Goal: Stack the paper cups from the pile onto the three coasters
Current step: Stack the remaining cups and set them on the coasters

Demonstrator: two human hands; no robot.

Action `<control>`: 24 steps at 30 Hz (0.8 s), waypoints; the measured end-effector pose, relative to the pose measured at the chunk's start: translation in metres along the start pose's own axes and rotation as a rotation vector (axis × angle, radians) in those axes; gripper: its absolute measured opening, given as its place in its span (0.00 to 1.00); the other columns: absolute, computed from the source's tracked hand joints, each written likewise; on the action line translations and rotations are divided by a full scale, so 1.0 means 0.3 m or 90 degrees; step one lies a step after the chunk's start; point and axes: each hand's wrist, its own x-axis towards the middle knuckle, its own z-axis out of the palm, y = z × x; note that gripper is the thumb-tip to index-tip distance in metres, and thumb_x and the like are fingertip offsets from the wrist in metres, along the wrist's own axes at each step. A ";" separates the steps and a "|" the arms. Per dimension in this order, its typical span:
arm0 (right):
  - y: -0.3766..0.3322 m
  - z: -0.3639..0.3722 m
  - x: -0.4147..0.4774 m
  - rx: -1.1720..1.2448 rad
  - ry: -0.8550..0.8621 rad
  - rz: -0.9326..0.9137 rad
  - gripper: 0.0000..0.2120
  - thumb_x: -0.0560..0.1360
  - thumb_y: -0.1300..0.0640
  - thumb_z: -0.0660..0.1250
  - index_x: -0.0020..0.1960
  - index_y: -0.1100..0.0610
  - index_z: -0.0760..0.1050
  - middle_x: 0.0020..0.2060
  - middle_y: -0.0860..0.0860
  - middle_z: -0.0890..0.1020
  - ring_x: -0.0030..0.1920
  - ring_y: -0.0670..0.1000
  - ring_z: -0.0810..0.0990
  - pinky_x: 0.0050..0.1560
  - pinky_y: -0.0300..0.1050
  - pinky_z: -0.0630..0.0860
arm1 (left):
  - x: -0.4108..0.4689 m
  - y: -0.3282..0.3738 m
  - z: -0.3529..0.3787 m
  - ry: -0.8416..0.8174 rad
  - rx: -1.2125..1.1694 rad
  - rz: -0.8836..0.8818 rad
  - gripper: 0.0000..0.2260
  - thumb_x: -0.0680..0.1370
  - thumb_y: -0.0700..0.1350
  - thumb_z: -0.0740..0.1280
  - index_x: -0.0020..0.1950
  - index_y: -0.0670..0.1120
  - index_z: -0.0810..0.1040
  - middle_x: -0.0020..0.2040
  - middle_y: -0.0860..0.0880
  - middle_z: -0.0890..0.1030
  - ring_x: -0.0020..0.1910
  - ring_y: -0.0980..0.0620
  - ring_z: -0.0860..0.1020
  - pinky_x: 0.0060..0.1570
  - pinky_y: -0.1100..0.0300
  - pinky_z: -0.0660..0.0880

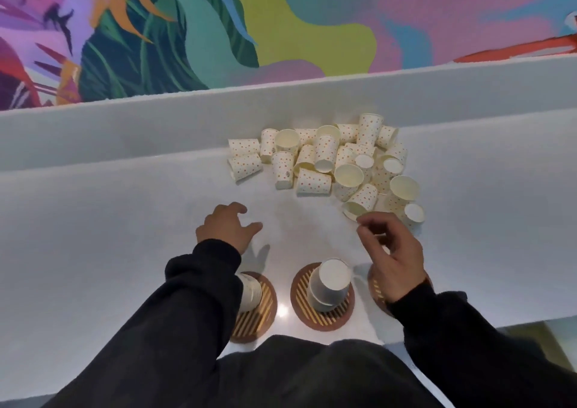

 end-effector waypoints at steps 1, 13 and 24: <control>-0.060 0.001 0.007 -0.015 -0.010 -0.085 0.09 0.81 0.60 0.69 0.52 0.46 0.80 0.47 0.40 0.83 0.49 0.47 0.81 0.49 0.40 0.78 | 0.005 0.005 -0.001 0.007 -0.015 0.003 0.21 0.76 0.63 0.69 0.67 0.57 0.76 0.66 0.50 0.77 0.63 0.45 0.77 0.63 0.46 0.74; -0.108 0.430 -0.221 0.003 -0.557 0.280 0.48 0.72 0.50 0.74 0.82 0.44 0.49 0.79 0.46 0.63 0.77 0.52 0.67 0.75 0.51 0.69 | 0.005 -0.169 -0.121 -0.206 -0.768 -0.159 0.10 0.81 0.43 0.67 0.61 0.45 0.84 0.57 0.44 0.86 0.57 0.41 0.84 0.59 0.44 0.78; 0.143 0.647 -0.259 -0.160 -0.398 0.250 0.33 0.68 0.45 0.76 0.70 0.35 0.67 0.62 0.37 0.78 0.63 0.44 0.79 0.65 0.52 0.80 | -0.094 -0.340 0.110 -0.254 -0.375 -0.021 0.10 0.80 0.41 0.70 0.55 0.55 0.85 0.54 0.53 0.86 0.58 0.50 0.82 0.61 0.47 0.79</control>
